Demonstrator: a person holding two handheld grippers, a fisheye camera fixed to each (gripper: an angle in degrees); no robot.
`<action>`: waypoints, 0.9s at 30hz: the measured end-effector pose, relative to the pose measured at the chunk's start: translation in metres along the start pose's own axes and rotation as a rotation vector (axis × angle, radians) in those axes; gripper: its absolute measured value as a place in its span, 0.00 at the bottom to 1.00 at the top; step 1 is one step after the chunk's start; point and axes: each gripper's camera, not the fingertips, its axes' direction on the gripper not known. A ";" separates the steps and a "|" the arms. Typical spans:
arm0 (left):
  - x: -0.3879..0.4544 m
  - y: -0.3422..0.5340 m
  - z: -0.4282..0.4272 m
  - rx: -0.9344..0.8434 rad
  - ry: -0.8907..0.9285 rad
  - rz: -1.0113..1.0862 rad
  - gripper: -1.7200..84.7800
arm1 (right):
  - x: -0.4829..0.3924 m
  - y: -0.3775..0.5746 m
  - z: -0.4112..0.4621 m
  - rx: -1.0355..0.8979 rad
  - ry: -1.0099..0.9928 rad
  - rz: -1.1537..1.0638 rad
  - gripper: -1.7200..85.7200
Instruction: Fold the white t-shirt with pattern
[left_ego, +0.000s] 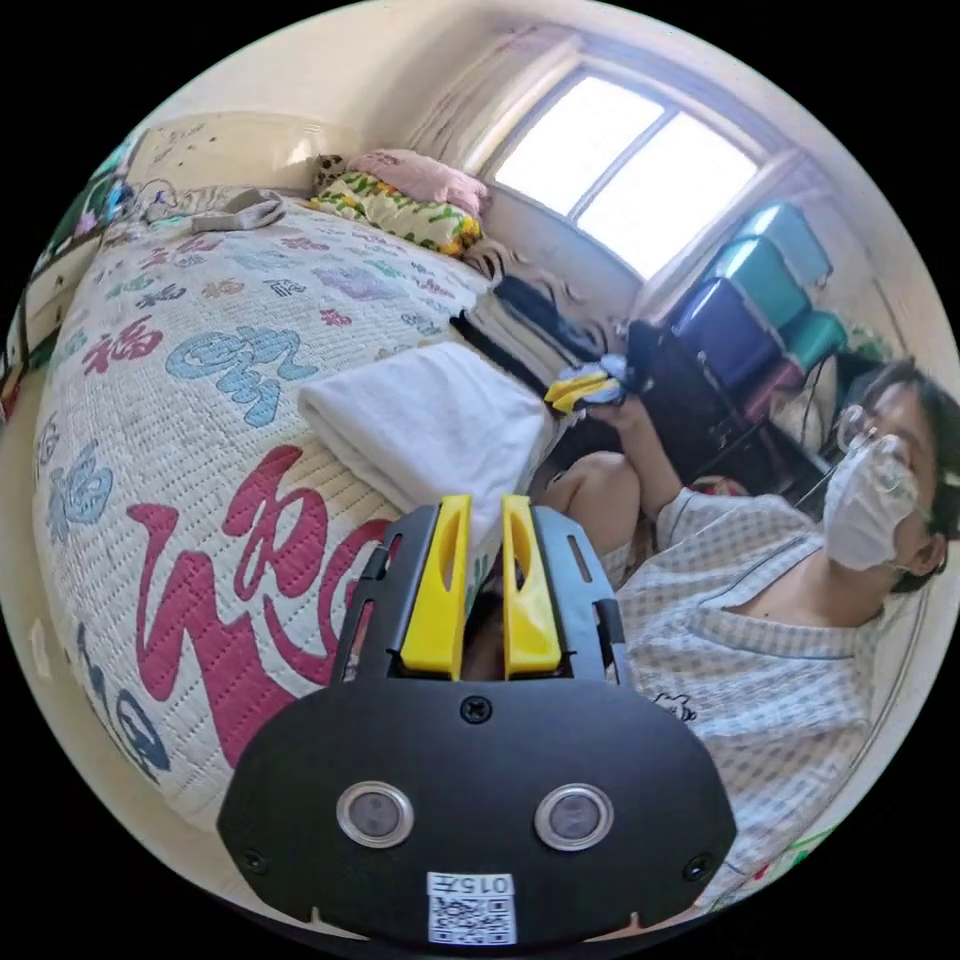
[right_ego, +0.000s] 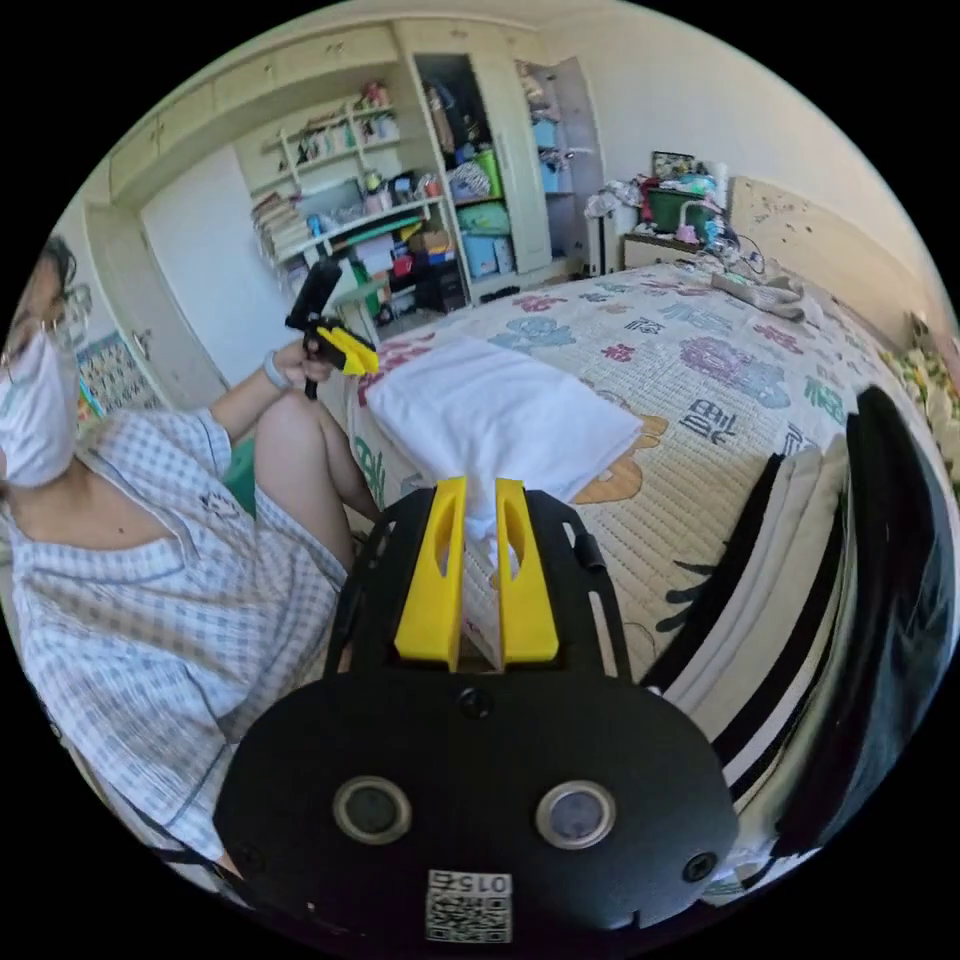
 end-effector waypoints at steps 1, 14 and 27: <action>-0.018 0.002 -0.012 0.069 0.016 -0.059 0.08 | 0.019 0.004 -0.006 0.032 -0.027 0.085 0.11; -0.148 -0.031 0.018 0.050 0.115 -0.350 0.14 | 0.100 -0.010 0.017 -0.065 -0.315 0.351 0.16; -0.182 -0.075 0.064 0.002 0.179 -0.316 0.05 | 0.120 -0.003 -0.033 -0.011 -0.361 0.361 0.07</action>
